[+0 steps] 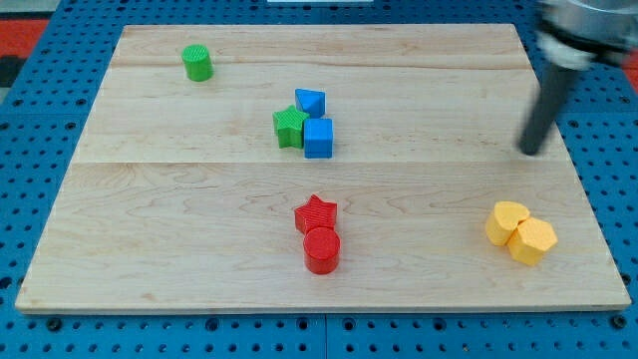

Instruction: Move yellow hexagon along with yellow heart a bit up

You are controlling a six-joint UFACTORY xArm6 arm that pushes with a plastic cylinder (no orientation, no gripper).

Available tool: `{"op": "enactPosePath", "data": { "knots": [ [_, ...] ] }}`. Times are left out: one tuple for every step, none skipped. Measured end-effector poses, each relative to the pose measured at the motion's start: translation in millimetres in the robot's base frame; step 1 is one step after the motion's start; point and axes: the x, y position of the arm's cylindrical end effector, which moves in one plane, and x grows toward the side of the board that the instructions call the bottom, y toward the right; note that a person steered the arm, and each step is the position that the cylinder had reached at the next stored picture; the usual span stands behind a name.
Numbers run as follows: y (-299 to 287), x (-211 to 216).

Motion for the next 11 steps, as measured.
{"op": "enactPosePath", "data": {
  "knots": [
    [49, 59],
    [46, 142],
    [16, 174],
    [-29, 175],
    [-48, 156],
    [-66, 140],
    [-83, 124],
    [-92, 111],
    [-86, 101],
    [-77, 95],
    [-81, 74]
  ]
}}
